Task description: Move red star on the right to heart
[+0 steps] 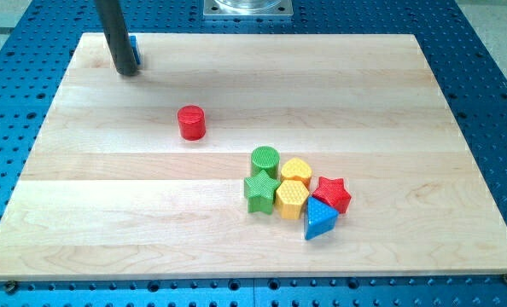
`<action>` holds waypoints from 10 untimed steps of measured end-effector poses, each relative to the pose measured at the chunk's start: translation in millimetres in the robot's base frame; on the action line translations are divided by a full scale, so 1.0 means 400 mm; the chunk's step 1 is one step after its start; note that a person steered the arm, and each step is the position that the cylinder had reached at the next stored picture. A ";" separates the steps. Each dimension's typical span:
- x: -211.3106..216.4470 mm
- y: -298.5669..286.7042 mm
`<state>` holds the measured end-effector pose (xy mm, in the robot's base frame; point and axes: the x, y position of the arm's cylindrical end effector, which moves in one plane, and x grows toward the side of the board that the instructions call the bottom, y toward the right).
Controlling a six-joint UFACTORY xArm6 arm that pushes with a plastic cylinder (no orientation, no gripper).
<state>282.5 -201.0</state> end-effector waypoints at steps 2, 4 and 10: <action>0.022 0.000; 0.391 0.141; 0.783 0.718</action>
<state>595.6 86.2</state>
